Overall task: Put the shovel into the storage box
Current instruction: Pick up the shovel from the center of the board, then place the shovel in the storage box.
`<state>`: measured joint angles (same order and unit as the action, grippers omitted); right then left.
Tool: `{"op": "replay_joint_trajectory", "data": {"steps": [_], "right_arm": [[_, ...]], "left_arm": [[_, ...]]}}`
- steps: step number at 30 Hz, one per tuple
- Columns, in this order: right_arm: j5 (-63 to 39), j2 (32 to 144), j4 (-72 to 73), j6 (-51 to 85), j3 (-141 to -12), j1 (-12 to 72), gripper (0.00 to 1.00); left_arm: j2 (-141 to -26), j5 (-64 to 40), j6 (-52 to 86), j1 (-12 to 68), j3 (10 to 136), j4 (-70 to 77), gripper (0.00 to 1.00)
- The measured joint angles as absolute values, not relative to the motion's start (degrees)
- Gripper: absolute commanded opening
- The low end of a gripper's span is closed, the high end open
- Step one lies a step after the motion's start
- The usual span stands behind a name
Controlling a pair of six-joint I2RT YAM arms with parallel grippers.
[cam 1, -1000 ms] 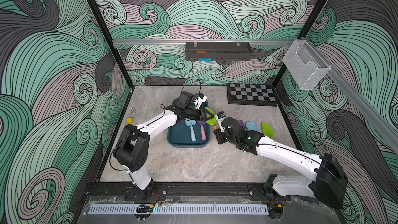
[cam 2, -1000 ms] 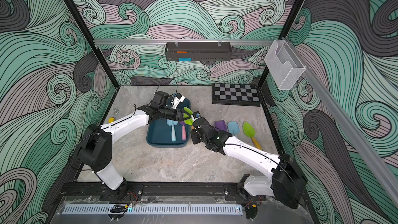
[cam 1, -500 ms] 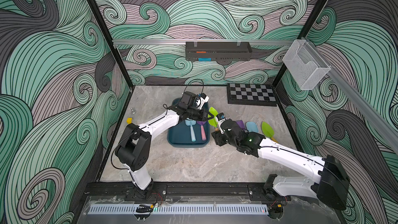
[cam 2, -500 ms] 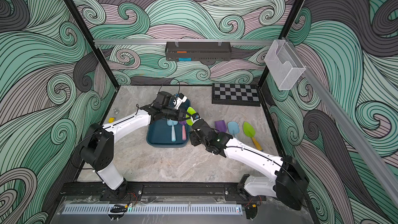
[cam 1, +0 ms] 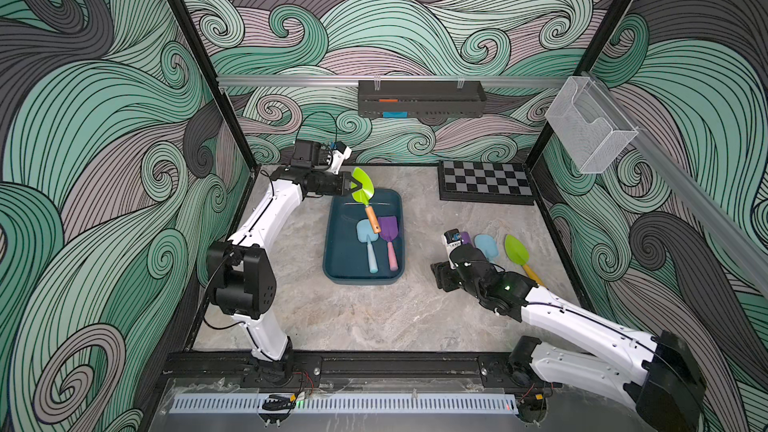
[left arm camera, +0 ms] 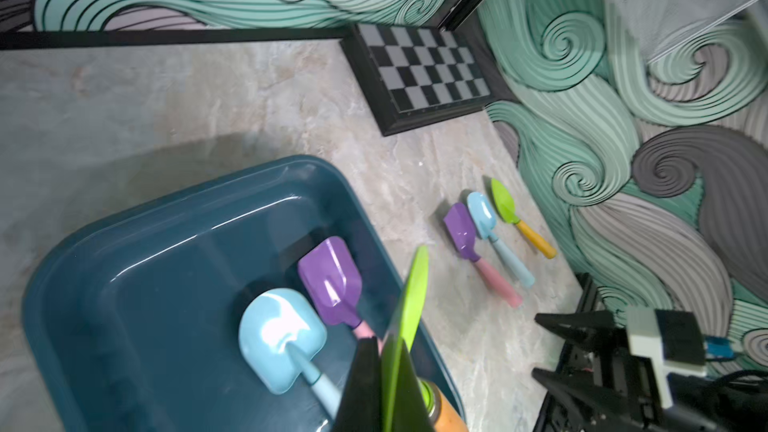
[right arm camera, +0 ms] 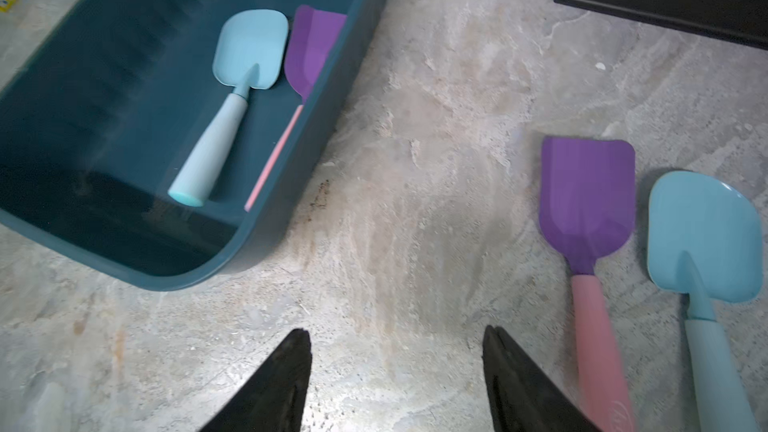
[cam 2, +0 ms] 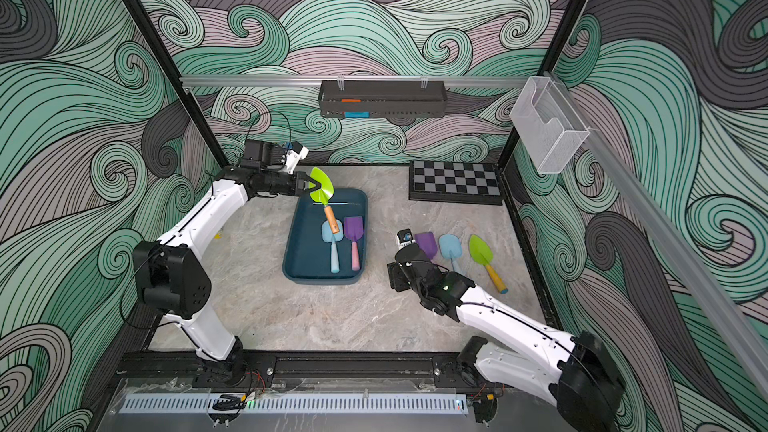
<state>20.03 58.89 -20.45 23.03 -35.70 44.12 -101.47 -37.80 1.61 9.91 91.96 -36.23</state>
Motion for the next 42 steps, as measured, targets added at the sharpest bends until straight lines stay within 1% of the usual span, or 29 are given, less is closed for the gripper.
{"op": "replay_joint_trajectory", "data": {"steps": [2, 7, 10, 19, 25, 26, 30, 32, 33, 37, 42], "right_arm": [[20.21, 58.48, -21.15, 23.2, -35.55, 43.13, 0.73], [20.95, 58.02, -22.33, 23.38, -35.48, 40.86, 0.73], [20.95, 58.22, -22.57, 23.38, -35.48, 39.99, 0.73], [20.8, 58.7, -22.68, 23.38, -34.87, 38.35, 0.73], [20.75, 60.25, -22.55, 23.44, -34.85, 37.87, 0.73], [20.73, 60.47, -22.5, 23.53, -34.79, 37.76, 0.73], [20.69, 60.86, -22.24, 23.9, -33.78, 37.1, 0.74], [20.64, 60.86, -22.24, 24.27, -33.23, 36.53, 0.75], [20.62, 60.86, -22.26, 24.4, -33.01, 36.18, 0.75], [20.32, 60.86, -22.22, 24.67, -32.91, 34.7, 0.75], [19.59, 62.0, -22.09, 25.71, -32.88, 32.25, 0.73]], "left_arm": [[-104.09, -34.98, -0.67, 10.24, 93.06, -39.46, 0.0], [-111.09, -28.42, -4.75, 10.44, 95.72, -47.33, 0.0], [-112.55, -25.93, -6.24, 10.44, 96.23, -49.76, 0.0], [-116.97, -20.75, -8.86, 11.29, 98.45, -53.17, 0.0], [-119.22, -20.45, -8.54, 13.06, 93.91, -52.45, 0.02], [-119.22, -20.86, -8.38, 13.26, 93.21, -52.4, 0.03], [-119.22, -21.76, -7.27, 13.58, 91.88, -51.29, 0.18], [-119.22, -21.76, -6.55, 13.58, 91.29, -50.04, 0.22], [-119.22, -21.76, -6.22, 13.58, 90.87, -49.39, 0.26], [-119.22, -21.54, -4.6, 13.58, 88.51, -47.46, 0.32], [-119.0, -20.58, -2.61, 13.61, 87.74, -46.11, 0.35]]}}
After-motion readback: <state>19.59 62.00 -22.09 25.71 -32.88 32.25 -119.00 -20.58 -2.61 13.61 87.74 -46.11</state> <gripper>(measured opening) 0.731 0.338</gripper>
